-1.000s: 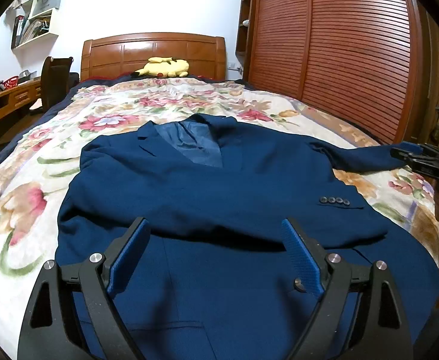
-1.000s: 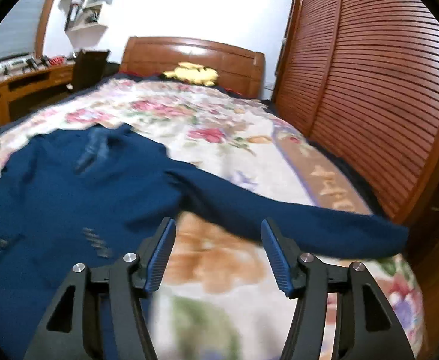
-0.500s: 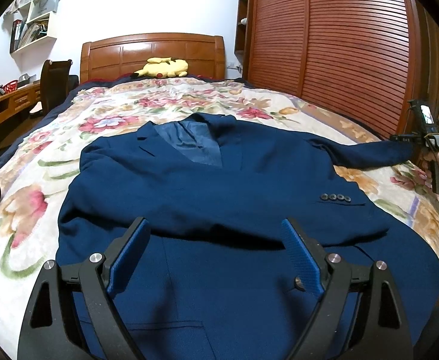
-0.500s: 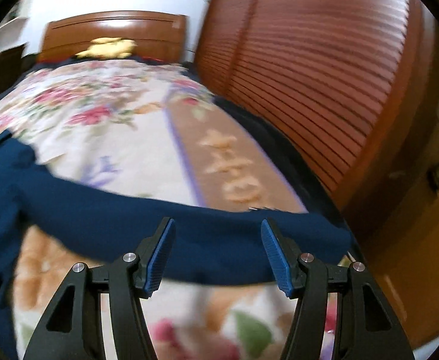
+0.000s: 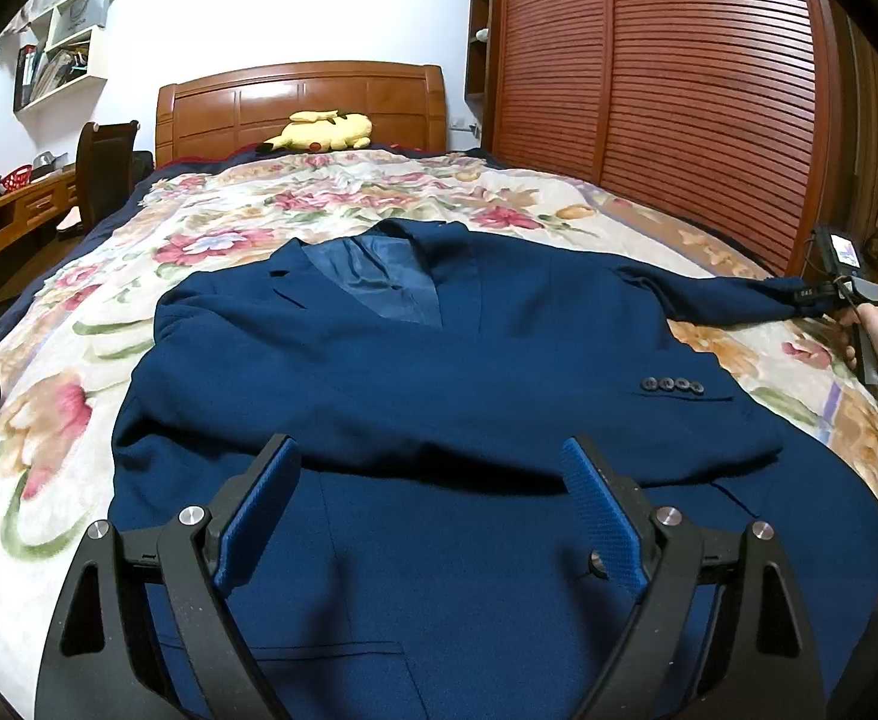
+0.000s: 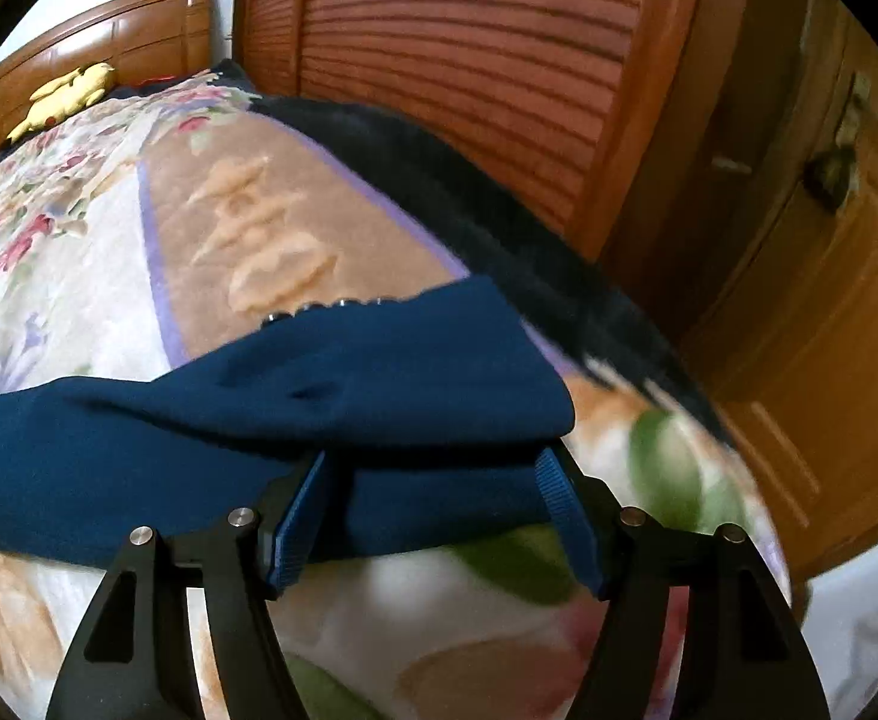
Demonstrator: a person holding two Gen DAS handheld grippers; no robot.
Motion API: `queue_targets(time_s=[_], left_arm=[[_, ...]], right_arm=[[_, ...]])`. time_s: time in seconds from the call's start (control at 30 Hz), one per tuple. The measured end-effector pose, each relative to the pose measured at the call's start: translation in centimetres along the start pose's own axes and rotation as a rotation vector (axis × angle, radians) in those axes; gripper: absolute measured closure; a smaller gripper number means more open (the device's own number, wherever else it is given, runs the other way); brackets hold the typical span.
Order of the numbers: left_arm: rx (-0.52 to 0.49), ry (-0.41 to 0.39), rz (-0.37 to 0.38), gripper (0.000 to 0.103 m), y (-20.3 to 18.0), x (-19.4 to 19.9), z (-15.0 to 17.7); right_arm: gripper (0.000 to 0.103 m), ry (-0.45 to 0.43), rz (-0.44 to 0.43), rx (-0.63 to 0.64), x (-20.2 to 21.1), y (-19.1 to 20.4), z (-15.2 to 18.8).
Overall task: Fold large clothes
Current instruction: 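Close the right tool on the outstretched sleeve end, then lift the sleeve with the right tool and carry it across the jacket front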
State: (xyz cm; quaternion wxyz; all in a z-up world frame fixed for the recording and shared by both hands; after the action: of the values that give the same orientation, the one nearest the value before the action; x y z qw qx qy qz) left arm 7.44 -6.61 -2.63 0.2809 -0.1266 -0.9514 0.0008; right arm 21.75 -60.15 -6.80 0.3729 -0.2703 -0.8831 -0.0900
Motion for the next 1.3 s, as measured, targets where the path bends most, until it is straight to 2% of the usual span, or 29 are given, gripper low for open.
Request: queue_targets(time_s=[0.1, 0.2, 0.27, 0.33, 0.4, 0.5, 0.7, 0.83, 1.0, 1.1, 1.3], left_arm=[[-0.006, 0.001, 0.0, 0.014, -0.1, 0.0, 0.0], [-0.015, 0.001, -0.001, 0.014, -0.2, 0.0, 0.0], [-0.018, -0.001, -0.002, 0.014, -0.2, 0.0, 0.0], [-0.017, -0.005, -0.003, 0.014, -0.2, 0.1, 0.0], [-0.011, -0.009, -0.002, 0.014, -0.1, 0.2, -0.1], [0.006, -0.014, 0.003, 0.014, 0.2, 0.3, -0.1], [0.032, -0.043, 0.009, 0.014, 0.9, 1.4, -0.5], [0.028, -0.056, 0.001, 0.014, 1.5, 2.4, -0.6], [-0.002, -0.079, -0.026, 0.014, 2.4, 4.0, -0.3], [0.019, -0.077, -0.019, 0.014, 3.6, 4.9, -0.1], [0.052, -0.091, -0.055, 0.014, 6.6, 6.4, 0.2]], right_arm=[[0.034, 0.022, -0.024, 0.019, -0.2, 0.5, -0.3], [0.052, 0.03, -0.036, 0.061, 0.0, 0.5, -0.1], [0.08, 0.029, -0.062, 0.078, 0.2, 0.4, 0.0], [0.09, 0.023, -0.098, 0.103, 1.4, 0.4, 0.6], [0.091, 0.011, -0.1, 0.143, 2.9, 0.9, 1.0], [0.092, -0.118, -0.084, 0.236, 7.2, 2.7, 0.9], [0.092, -0.261, -0.145, 0.332, 16.9, 6.9, -0.6], [0.092, -0.365, -0.201, 0.394, 23.5, 10.2, -0.5], [0.092, -0.454, -0.286, 0.463, 29.7, 14.3, 1.1], [0.092, -0.488, -0.343, 0.507, 32.3, 16.4, 2.4], [0.092, -0.547, -0.473, 0.621, 36.9, 20.8, 6.4]])
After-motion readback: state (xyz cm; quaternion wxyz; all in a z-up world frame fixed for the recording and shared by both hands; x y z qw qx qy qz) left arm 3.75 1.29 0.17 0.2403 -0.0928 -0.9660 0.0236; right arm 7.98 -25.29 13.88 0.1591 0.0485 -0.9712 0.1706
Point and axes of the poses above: each gripper's, at about its wrist camera, not at the fingertips, and x roughly against the way its jaws point, y to its left, z to its underside, the point moved 2 cm from there along -x, roughly the way its jaws point, and after that the axes turned 1 degree about x, right-handed, at the moved point
